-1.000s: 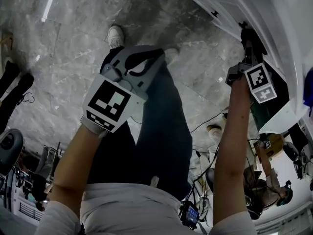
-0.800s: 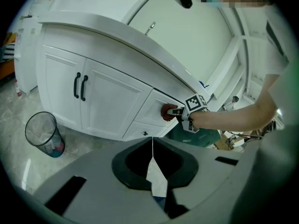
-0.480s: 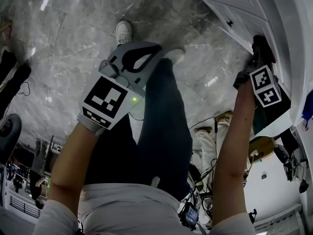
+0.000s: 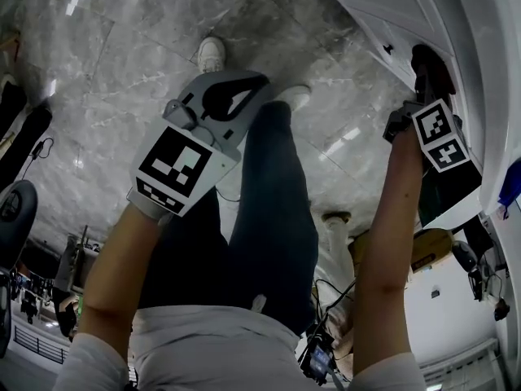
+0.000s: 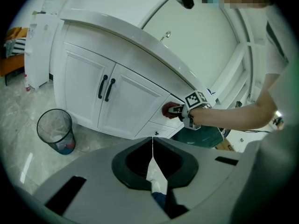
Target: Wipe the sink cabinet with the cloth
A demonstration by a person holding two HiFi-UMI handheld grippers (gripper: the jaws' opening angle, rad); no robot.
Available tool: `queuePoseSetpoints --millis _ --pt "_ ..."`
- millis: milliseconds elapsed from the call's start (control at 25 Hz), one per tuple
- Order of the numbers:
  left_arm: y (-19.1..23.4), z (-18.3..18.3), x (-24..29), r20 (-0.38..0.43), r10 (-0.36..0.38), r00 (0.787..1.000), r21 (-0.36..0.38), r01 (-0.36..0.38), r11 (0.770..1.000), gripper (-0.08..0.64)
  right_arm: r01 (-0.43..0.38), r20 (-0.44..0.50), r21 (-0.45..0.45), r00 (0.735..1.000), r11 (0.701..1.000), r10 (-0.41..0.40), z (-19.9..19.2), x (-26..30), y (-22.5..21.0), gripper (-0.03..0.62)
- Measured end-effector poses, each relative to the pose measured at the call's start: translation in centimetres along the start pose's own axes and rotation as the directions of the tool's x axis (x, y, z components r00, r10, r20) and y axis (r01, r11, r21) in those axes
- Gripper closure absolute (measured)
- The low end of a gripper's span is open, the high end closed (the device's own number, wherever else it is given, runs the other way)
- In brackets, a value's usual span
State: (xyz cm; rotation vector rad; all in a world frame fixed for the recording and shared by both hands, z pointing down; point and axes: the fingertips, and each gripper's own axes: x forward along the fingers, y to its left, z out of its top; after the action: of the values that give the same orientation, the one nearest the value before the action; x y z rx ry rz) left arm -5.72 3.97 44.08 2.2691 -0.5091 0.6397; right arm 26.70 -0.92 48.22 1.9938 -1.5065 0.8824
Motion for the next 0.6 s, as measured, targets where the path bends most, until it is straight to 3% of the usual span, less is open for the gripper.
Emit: queuePoseSetpoints --millis 320,600 --pt "1.0 0.5 -0.3 0.012 0.002 1.000 -0.005 -0.002 1.000 0.548 -0.003 -0.065 0.072 0.998 0.997 0.007 -2.1 3.0 0.4 0.485" --pt "1.7 -0.2 -1.0 0.015 0.023 1.000 -0.020 -0.022 1.000 0.548 -0.038 -0.122 0.057 0.991 0.998 0.045 -4.1 5.2 0.7 0.485"
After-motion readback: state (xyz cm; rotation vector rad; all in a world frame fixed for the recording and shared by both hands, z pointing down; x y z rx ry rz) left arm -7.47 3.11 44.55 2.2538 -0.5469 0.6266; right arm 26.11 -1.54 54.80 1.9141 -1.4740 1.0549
